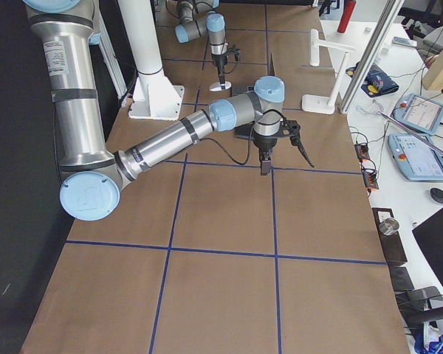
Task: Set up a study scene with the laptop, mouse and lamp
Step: 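Carry the mouse with the left gripper onto the black mouse pad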
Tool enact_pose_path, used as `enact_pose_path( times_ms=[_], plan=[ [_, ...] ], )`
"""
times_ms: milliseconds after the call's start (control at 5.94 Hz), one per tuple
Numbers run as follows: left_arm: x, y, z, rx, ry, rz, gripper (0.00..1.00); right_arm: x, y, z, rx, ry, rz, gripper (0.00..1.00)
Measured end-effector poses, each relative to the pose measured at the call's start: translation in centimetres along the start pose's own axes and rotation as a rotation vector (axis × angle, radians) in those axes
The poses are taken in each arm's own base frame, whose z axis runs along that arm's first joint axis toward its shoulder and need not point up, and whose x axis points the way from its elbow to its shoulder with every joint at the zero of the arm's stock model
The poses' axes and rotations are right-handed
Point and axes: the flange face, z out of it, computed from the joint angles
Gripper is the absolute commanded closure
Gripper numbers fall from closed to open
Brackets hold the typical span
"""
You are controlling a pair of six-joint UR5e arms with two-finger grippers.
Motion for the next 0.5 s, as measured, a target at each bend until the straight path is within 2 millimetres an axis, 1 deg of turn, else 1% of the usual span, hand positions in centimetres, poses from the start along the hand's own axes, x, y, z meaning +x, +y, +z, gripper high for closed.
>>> enact_pose_path(
  times_ms=[168, 337, 505],
  plan=[
    [4.4, -1.3, 0.4, 0.010, 0.008, -0.005, 0.92, 2.3, 0.1, -0.3, 0.005, 0.010, 0.022, 0.00],
    [8.9, -2.9, 1.0, 0.021, 0.014, -0.013, 0.93, 4.7, 0.0, -0.3, 0.000, 0.017, 0.002, 0.00],
    [12.2, -4.5, 2.0, 0.034, 0.026, -0.021, 0.93, 7.2, -0.1, 0.2, -0.016, 0.007, -0.042, 0.00]
  ],
)
